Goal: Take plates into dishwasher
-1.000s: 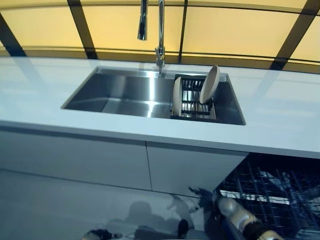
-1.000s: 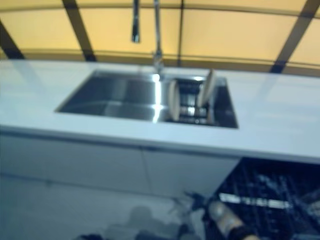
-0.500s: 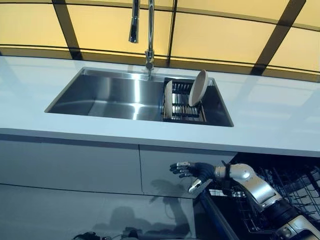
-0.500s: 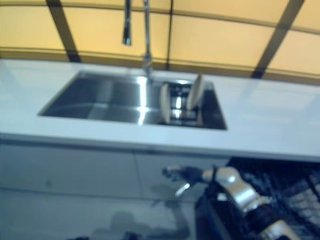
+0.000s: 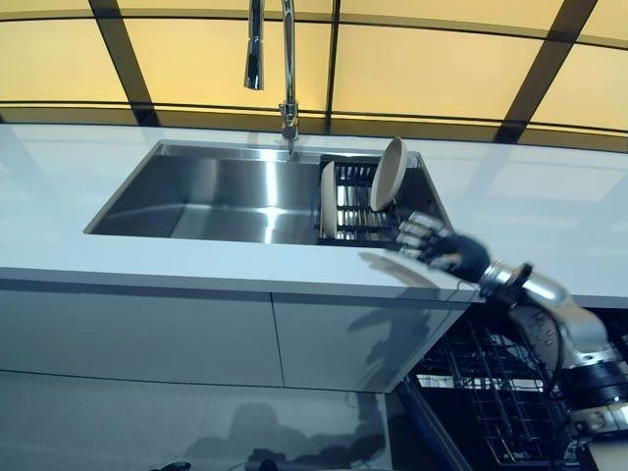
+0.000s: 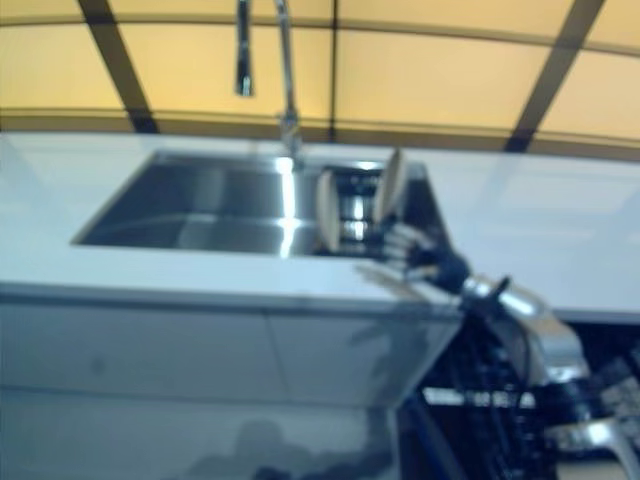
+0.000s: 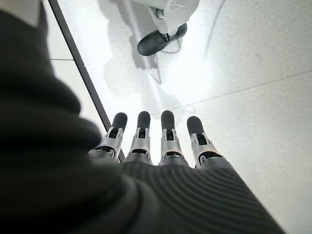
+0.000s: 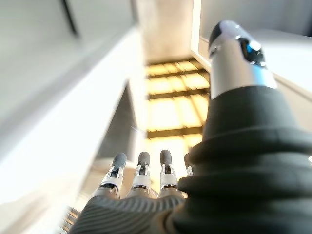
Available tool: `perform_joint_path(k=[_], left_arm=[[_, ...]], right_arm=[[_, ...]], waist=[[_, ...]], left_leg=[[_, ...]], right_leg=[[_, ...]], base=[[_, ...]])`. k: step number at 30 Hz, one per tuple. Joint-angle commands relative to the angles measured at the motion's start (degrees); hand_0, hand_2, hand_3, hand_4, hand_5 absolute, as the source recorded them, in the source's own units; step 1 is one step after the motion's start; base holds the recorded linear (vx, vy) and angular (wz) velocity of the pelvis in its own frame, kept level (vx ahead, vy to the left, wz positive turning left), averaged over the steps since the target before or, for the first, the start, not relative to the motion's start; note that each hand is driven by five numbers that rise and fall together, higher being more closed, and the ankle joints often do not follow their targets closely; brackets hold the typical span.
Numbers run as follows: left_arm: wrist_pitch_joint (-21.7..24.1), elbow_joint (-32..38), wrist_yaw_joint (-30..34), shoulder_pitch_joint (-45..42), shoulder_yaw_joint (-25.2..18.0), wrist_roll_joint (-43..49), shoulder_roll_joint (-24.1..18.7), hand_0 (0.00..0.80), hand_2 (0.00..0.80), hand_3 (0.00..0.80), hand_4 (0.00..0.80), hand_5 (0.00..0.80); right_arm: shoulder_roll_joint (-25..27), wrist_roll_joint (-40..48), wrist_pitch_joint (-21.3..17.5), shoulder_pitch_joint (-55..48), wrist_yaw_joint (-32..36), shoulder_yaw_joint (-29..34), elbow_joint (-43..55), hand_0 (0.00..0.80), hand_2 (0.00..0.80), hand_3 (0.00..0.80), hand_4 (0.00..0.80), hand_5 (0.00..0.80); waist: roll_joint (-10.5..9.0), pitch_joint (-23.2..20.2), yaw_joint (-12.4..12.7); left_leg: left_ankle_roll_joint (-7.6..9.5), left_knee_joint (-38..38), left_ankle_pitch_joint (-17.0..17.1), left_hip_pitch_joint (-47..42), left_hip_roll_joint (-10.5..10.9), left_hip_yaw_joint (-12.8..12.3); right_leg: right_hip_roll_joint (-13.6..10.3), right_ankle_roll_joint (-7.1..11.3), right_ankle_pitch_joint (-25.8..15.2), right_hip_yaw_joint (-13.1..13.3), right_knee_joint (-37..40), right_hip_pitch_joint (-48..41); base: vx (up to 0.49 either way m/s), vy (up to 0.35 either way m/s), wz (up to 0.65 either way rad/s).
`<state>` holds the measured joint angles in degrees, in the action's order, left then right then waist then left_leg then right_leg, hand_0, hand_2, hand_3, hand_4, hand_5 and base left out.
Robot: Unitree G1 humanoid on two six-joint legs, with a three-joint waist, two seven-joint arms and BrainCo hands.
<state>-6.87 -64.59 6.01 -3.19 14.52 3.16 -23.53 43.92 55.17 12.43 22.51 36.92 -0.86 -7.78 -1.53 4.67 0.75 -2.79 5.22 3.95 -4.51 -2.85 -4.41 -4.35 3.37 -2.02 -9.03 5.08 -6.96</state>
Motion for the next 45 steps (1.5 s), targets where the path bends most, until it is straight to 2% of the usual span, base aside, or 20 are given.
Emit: perform_joint_path(k=[1, 4, 5, 9, 13, 14, 16, 18, 20, 21, 23, 24, 26, 27, 31, 37, 40, 41, 43, 45], left_arm=[[0.9, -3.7, 0.9, 3.6, 1.9, 1.1, -2.6, 0.000, 0.000, 0.000, 0.000, 0.000], [1.0, -4.7, 0.8, 4.3, 3.9, 0.3, -2.4, 0.000, 0.000, 0.000, 0.000, 0.000], [0.8, -4.9, 1.0, 4.6, 4.7, 0.0, -2.5, 0.000, 0.000, 0.000, 0.000, 0.000], [-1.0, -4.5, 0.7, 5.9, 7.3, -1.0, -2.5, 0.000, 0.000, 0.000, 0.000, 0.000], [-3.2, -3.5, 0.2, 7.2, 8.9, -1.4, -2.6, 0.000, 0.000, 0.000, 0.000, 0.000], [-3.9, -3.3, -0.1, 7.6, 9.3, -1.6, -2.8, 0.000, 0.000, 0.000, 0.000, 0.000], [-4.8, -3.1, -1.2, 8.0, 8.8, -2.2, -2.3, 0.000, 0.000, 0.000, 0.000, 0.000], [-4.6, -3.1, -0.8, 8.3, 7.8, -1.8, -2.1, 0.000, 0.000, 0.000, 0.000, 0.000], [-5.3, -1.6, -0.3, 8.7, 7.0, -1.5, -1.9, 0.000, 0.000, 0.000, 0.000, 0.000], [-6.4, -0.6, -0.1, 8.9, 6.8, -1.9, -1.8, 0.000, 0.000, 0.000, 0.000, 0.000], [-7.1, 0.7, 0.4, 8.8, 6.6, -1.2, -2.1, 0.000, 0.000, 0.000, 0.000, 0.000], [-7.2, 0.6, 0.2, 8.7, 6.7, -1.6, -2.5, 0.000, 0.000, 0.000, 0.000, 0.000], [-7.2, -0.8, 0.1, 9.0, 6.9, -2.5, -2.7, 0.000, 0.000, 0.000, 0.000, 0.000], [-7.4, -1.4, 0.0, 9.1, 6.7, -2.9, -3.1, 0.000, 0.000, 0.000, 0.000, 0.000], [-8.7, -3.1, 0.4, 8.2, 5.7, -2.4, -4.9, 0.000, 0.000, 0.000, 0.000, 0.000], [-6.7, -4.9, 1.9, 8.2, 6.1, 0.6, -5.9, 0.000, 0.000, 0.000, 0.000, 0.000], [-6.2, -4.2, 2.0, 8.2, 5.3, 0.4, -5.6, 0.000, 0.000, 0.000, 0.000, 0.000], [-6.1, -3.9, 2.4, 8.6, 5.5, 1.2, -5.7, 0.000, 0.000, 0.000, 0.000, 0.000], [-5.8, -3.0, 3.2, 9.7, 6.7, 2.0, -6.7, 0.000, 0.000, 0.000, 0.000, 0.000], [-5.8, -2.6, 3.7, 10.1, 7.3, 2.5, -6.7, 0.000, 0.000, 0.000, 0.000, 0.000]], right_arm=[[5.2, 16.7, -7.7, 15.0, -14.7, 6.7, -8.0, 0.000, 0.000, 0.000, 0.000, 0.000], [8.9, 22.6, -13.0, 22.4, -27.3, 8.0, -11.2, 0.000, 0.000, 0.000, 0.000, 0.000], [10.3, 21.9, -14.1, 25.3, -32.7, 8.2, -12.6, 0.000, 0.000, 0.000, 0.000, 0.000], [16.3, 18.0, -16.6, 35.8, -42.7, 3.1, -20.8, 0.000, 0.000, 0.000, 0.000, 0.000], [19.5, 13.7, -12.8, 46.0, -47.0, -6.6, -27.8, 0.000, 0.000, 0.000, 0.000, 0.000], [19.9, 11.1, -10.1, 49.0, -48.9, -9.9, -29.9, 0.000, 0.000, 0.000, 0.000, 0.000], [18.8, 7.4, -9.0, 54.7, -50.4, -16.0, -32.9, 0.000, 0.000, 0.000, 0.000, 0.000], [17.4, 3.0, -8.0, 57.7, -50.6, -19.9, -33.7, 0.000, 0.000, 0.000, 0.000, 0.000], [16.4, -0.8, -6.8, 58.3, -49.0, -22.5, -33.2, 0.000, 0.000, 0.000, 0.000, 0.000], [15.5, -2.3, -5.2, 57.9, -49.2, -23.0, -32.4, 0.000, 0.000, 0.000, 0.000, 0.000], [14.3, -9.0, -1.9, 57.5, -49.8, -24.1, -33.2, 0.000, 0.000, 0.000, 0.000, 0.000], [13.6, -12.6, -0.8, 58.1, -48.8, -25.8, -34.9, 0.000, 0.000, 0.000, 0.000, 0.000], [13.1, -11.9, 0.9, 58.5, -47.9, -27.3, -36.1, 0.000, 0.000, 0.000, 0.000, 0.000], [12.5, -16.6, 3.3, 57.2, -47.4, -26.5, -37.1, 0.000, 0.000, 0.000, 0.000, 0.000], [11.6, -18.3, 3.8, 55.8, -45.5, -27.2, -41.9, 0.000, 0.000, 0.000, 0.000, 0.000], [11.6, -19.6, 7.0, 60.1, -44.7, -29.4, -45.5, 0.000, 0.000, 0.000, 0.000, 0.000], [11.2, -19.3, 7.4, 60.9, -46.0, -29.7, -46.2, 0.000, 0.000, 0.000, 0.000, 0.000], [11.7, -18.0, 7.6, 60.6, -46.3, -29.4, -46.2, 0.000, 0.000, 0.000, 0.000, 0.000], [12.9, -18.4, 9.6, 59.1, -47.7, -28.1, -44.5, 0.000, 0.000, 0.000, 0.000, 0.000], [13.4, -17.9, 8.9, 57.7, -47.8, -27.5, -44.0, 0.000, 0.000, 0.000, 0.000, 0.000]], waist=[[-0.64, -2.2, 1.1], [-0.39, -2.9, 1.4], [-0.33, -3.2, 1.5], [-0.54, -3.7, 2.0], [-1.04, -3.7, 2.6], [-1.52, -3.8, 3.0], [-2.17, -3.3, 3.0], [-3.62, -2.0, 3.2], [-3.46, 0.0, 4.4], [-2.53, 0.7, 5.0], [-0.93, 1.4, 6.6], [-1.09, 1.8, 7.7], [-1.03, 2.0, 7.7], [-0.88, 1.6, 7.5], [-1.32, -0.1, 8.6], [-1.88, -0.2, 9.8], [-1.81, 0.2, 9.8], [-2.11, 0.1, 9.6], [-2.56, 0.3, 8.4], [-1.23, 0.9, 6.7]], left_leg=[[-0.82, -1.0, -3.8, -0.4, -1.1, 1.7], [-1.07, -1.0, -3.5, -0.4, -1.3, 1.9], [-1.22, -1.0, -3.6, -0.6, -1.3, 2.1], [-1.70, -1.2, -3.2, -0.7, -1.4, 2.7], [-2.04, -1.6, -2.8, -0.5, -1.4, 3.5], [-2.18, -2.1, -2.7, -0.3, -1.6, 3.8], [-2.63, -5.6, -4.4, -0.3, -2.2, 3.0], [-2.88, -15.6, -5.2, 2.4, -2.6, 0.6], [-3.41, -22.4, -2.6, 9.2, -2.7, 1.5], [-4.36, -20.0, 0.1, 11.5, -3.5, 0.8], [-6.06, -9.2, 7.5, 14.8, -5.5, -2.1], [-5.08, -4.2, 8.5, 14.2, -5.1, -1.2], [-4.21, -4.6, 7.1, 13.9, -3.7, -0.6], [-3.60, -4.9, 6.0, 13.2, -3.2, -1.1], [-2.67, -2.8, 4.7, 9.9, -1.8, -0.1], [-2.53, -7.3, 2.4, 11.6, -0.9, 1.9], [-1.65, -10.5, 0.5, 12.2, -0.5, 0.8], [-0.63, -11.3, -0.3, 12.6, 0.3, 0.2], [1.36, -11.0, -1.0, 11.3, 2.1, -0.5], [1.78, -10.0, -1.3, 8.5, 1.6, -0.4]], right_leg=[[-2.3, 3.20, 2.8, 0.7, -3.2, -0.6], [-2.3, 3.02, 2.5, 0.4, -2.9, -1.0], [-2.2, 2.95, 2.6, 0.4, -2.8, -1.2], [-2.1, 2.62, 2.9, -0.3, -3.0, -1.8], [-1.8, 1.88, 4.1, -1.5, -4.6, -2.0], [-1.5, 1.45, 4.6, -1.7, -5.2, -2.0], [-1.5, 0.46, 5.9, -2.3, -6.4, -1.9], [-2.4, -0.93, 6.0, -2.5, -7.3, -1.7], [-2.0, -1.64, 6.2, -2.4, -8.3, -2.4], [-1.4, -1.15, 6.7, -2.5, -8.4, -3.5], [-0.6, 0.47, 7.4, -2.4, -7.2, -7.6], [-1.1, 0.99, 7.7, -1.2, -6.4, -8.8], [-1.3, 0.84, 8.9, -0.4, -7.1, -9.2], [-1.3, 0.76, 9.6, -0.5, -7.6, -9.3], [-2.4, 1.81, 8.2, -2.3, -5.9, -9.5], [-3.9, 1.94, 7.2, -3.6, -5.4, -9.0], [-5.8, 2.85, 7.1, -4.2, -6.8, -8.6], [-6.2, 3.11, 7.1, -3.8, -8.4, -9.3], [-8.3, 5.02, 1.8, -2.7, -21.0, -5.1], [-8.4, 5.36, -1.6, -1.4, -28.6, 1.4]], base=[[0.000, 0.000, 0.00], [0.019, -0.002, 0.01], [0.057, -0.013, 0.04], [0.048, -0.021, 0.03], [0.053, -0.032, 0.03], [0.115, -0.046, 0.08], [0.083, -0.030, 0.06], [0.000, 0.000, 0.00], [0.064, 0.045, 0.06], [0.175, 0.164, 0.11], [0.253, 0.168, 0.16], [0.250, 0.104, 0.07], [0.214, 0.082, -0.24], [0.198, 0.066, -0.20], [0.243, 0.020, 0.10], [0.134, 0.033, 0.02], [0.098, 0.100, -0.01], [0.135, 0.122, -0.03], [0.114, 0.130, 0.04], [0.130, 0.107, 0.13]])
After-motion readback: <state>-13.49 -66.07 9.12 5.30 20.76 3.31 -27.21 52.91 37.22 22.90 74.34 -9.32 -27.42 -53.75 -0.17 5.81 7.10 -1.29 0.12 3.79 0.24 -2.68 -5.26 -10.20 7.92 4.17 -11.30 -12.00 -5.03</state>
